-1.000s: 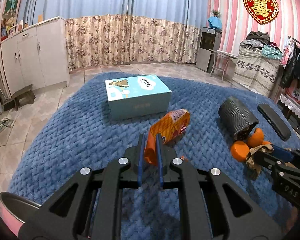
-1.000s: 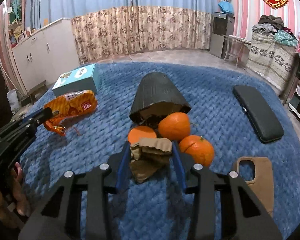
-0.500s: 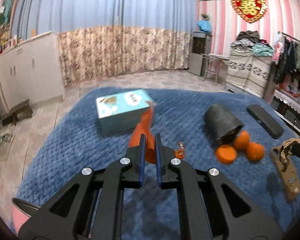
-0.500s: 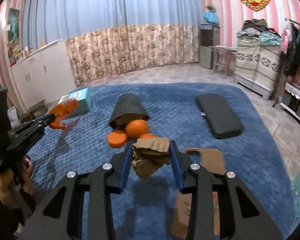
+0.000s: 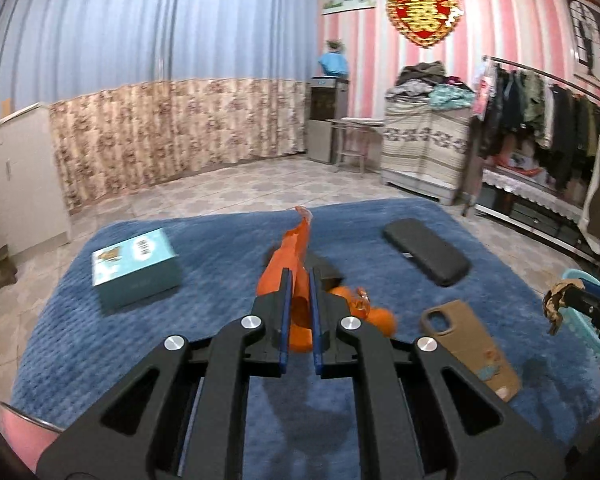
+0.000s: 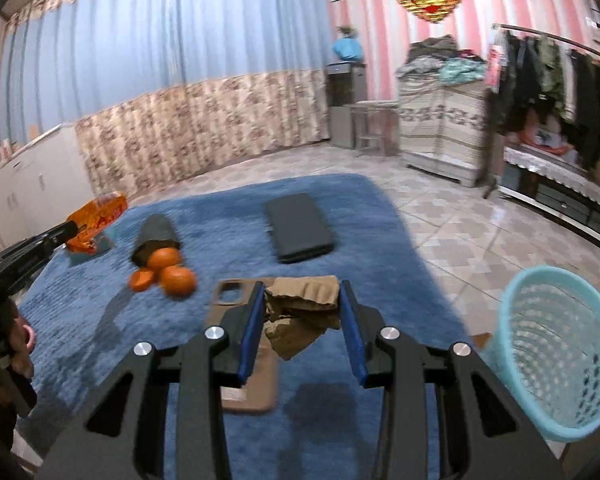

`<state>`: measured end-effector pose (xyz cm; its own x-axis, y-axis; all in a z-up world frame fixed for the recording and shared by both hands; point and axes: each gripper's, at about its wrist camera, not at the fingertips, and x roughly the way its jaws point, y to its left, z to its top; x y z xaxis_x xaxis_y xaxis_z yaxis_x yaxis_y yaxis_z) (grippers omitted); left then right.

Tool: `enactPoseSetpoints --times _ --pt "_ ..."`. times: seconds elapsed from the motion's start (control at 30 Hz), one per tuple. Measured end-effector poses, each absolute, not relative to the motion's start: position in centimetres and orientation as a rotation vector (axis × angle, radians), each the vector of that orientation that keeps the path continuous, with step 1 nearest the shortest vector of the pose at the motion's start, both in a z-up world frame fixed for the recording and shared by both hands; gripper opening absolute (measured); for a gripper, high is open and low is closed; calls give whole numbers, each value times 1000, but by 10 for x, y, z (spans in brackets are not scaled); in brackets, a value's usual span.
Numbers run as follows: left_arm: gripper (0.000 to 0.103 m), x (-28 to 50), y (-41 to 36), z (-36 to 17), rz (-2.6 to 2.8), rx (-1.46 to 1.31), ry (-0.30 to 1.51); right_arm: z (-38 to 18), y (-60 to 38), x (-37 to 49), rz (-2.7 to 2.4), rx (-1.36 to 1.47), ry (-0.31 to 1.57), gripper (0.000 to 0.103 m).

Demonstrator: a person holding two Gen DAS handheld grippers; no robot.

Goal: Collect trash
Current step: 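Carry the orange bag and brown paper over the blue basket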

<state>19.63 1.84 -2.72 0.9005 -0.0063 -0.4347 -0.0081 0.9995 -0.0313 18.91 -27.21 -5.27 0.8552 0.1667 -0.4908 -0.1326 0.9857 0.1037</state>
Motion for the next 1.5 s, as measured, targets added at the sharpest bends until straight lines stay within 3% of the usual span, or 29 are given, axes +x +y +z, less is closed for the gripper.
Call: enactPoseSetpoints --times 0.33,0.67,1.5 --pt "7 208 -75 -8 -180 -11 421 -36 -389 175 -67 151 458 37" --pt "7 208 -184 -10 -364 53 408 -55 -488 160 -296 190 469 37" --pt "7 208 -408 -59 -749 138 486 -79 -580 131 -449 327 458 37"
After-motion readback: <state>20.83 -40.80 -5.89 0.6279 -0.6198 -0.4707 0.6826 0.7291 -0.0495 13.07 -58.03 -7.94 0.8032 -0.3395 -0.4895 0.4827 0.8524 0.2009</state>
